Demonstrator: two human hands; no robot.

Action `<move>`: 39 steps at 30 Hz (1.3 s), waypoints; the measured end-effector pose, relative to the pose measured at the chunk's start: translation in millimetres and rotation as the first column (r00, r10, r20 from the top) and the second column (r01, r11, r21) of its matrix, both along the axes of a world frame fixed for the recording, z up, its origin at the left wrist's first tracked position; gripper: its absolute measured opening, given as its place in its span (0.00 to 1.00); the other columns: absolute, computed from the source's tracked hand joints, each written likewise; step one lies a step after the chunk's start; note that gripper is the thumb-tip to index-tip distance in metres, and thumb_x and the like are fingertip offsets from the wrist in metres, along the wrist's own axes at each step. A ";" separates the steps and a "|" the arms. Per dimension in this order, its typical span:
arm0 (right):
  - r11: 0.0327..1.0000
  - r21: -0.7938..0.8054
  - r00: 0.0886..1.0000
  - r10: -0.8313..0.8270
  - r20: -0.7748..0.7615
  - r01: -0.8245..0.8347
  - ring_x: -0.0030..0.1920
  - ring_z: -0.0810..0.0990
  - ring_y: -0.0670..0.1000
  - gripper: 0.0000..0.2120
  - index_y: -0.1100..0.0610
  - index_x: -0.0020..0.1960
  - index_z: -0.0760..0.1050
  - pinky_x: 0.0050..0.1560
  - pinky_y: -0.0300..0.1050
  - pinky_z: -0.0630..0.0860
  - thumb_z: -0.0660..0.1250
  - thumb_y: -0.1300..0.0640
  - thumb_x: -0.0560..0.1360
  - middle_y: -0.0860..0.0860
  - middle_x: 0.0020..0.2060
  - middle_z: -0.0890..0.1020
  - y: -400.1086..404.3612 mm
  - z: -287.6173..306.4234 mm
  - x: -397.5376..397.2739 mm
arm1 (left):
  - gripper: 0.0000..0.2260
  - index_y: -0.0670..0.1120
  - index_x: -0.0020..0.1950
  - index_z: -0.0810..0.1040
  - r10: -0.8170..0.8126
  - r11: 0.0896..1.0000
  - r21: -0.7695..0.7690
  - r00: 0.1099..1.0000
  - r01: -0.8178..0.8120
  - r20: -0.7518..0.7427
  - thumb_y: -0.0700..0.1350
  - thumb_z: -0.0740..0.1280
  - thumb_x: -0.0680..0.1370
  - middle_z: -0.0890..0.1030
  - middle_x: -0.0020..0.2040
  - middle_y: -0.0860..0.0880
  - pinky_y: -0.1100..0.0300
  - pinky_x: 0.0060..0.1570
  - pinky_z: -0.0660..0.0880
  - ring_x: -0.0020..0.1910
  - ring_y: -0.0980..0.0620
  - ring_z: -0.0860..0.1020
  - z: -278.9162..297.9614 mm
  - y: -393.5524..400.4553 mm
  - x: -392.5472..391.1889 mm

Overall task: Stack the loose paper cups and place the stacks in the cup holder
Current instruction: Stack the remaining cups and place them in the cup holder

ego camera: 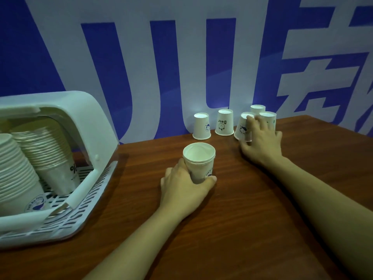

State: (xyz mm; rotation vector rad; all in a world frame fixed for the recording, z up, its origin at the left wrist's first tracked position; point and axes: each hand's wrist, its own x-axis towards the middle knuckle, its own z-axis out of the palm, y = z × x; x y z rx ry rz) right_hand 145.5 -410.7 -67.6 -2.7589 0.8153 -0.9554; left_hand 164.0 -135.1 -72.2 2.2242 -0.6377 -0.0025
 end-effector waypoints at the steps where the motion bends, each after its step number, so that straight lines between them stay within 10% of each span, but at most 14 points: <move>1: 0.999 -0.030 0.992 -0.029 0.123 0.033 0.67 0.70 0.62 0.30 0.53 0.72 0.66 0.61 0.62 0.69 0.68 0.42 0.75 0.58 0.69 0.71 3.0 2.5 -1.7 | 0.30 0.57 0.71 0.71 0.001 1.000 -0.004 1.000 -0.001 0.001 0.64 0.74 0.73 0.78 0.65 0.57 0.52 0.70 0.66 0.69 0.52 0.69 -0.3 0.0 0.3; 5: 0.999 0.001 0.937 -0.038 0.347 0.040 0.57 0.71 0.59 0.29 0.54 0.61 0.70 0.54 0.57 0.71 0.70 0.35 0.72 0.56 0.57 0.73 7.8 10.8 -8.7 | 0.30 0.57 0.71 0.72 0.001 1.000 -0.011 1.000 0.000 0.002 0.64 0.74 0.73 0.78 0.64 0.58 0.50 0.71 0.68 0.69 0.52 0.70 0.8 -0.1 -0.5; 15: 0.899 0.426 0.974 -0.003 -0.227 0.102 0.57 0.79 0.58 0.32 0.57 0.68 0.66 0.57 0.57 0.79 0.72 0.39 0.74 0.56 0.59 0.78 9.5 35.0 -10.6 | 0.29 0.58 0.71 0.71 -0.008 1.000 0.001 1.000 0.008 -0.003 0.64 0.74 0.73 0.70 0.54 0.63 0.50 0.71 0.69 0.67 0.54 0.70 3.5 1.6 -1.8; 21: 0.819 0.517 0.967 0.175 0.187 -0.248 0.45 0.79 0.50 0.18 0.53 0.54 0.74 0.43 0.42 0.76 0.78 0.47 0.72 0.50 0.44 0.80 49.7 89.0 -9.9 | 0.30 0.58 0.72 0.70 -0.026 1.000 -0.004 1.000 0.026 -0.007 0.65 0.74 0.73 0.71 0.55 0.64 0.51 0.71 0.69 0.64 0.57 0.68 1.7 2.1 1.0; 24: 0.602 0.620 0.864 0.327 0.383 -0.503 0.47 0.84 0.51 0.17 0.52 0.58 0.76 0.46 0.45 0.80 0.75 0.47 0.74 0.50 0.48 0.82 78.1 116.0 -17.7 | 0.29 0.59 0.70 0.70 -0.029 0.999 -0.014 1.000 0.030 0.007 0.64 0.74 0.73 0.70 0.54 0.65 0.52 0.70 0.69 0.60 0.59 0.66 1.4 1.7 1.5; 30: 0.387 0.686 0.731 0.606 0.315 -0.616 0.51 0.84 0.53 0.36 0.47 0.74 0.61 0.43 0.43 0.84 0.77 0.59 0.73 0.51 0.55 0.79 113.5 123.6 -26.6 | 0.25 0.62 0.66 0.72 -0.030 0.999 -0.010 0.999 0.031 0.037 0.66 0.73 0.72 0.76 0.56 0.64 0.57 0.64 0.63 0.63 0.56 0.70 -2.0 1.1 3.2; 39: 0.713 0.488 0.744 0.645 -0.174 -0.504 0.58 0.79 0.49 0.37 0.47 0.70 0.67 0.60 0.47 0.80 0.82 0.45 0.67 0.43 0.59 0.78 109.8 110.6 -25.2 | 0.27 0.63 0.65 0.72 -0.053 0.998 -0.044 0.998 0.055 0.041 0.67 0.73 0.69 0.79 0.56 0.62 0.48 0.67 0.73 0.63 0.53 0.75 -3.6 0.9 5.9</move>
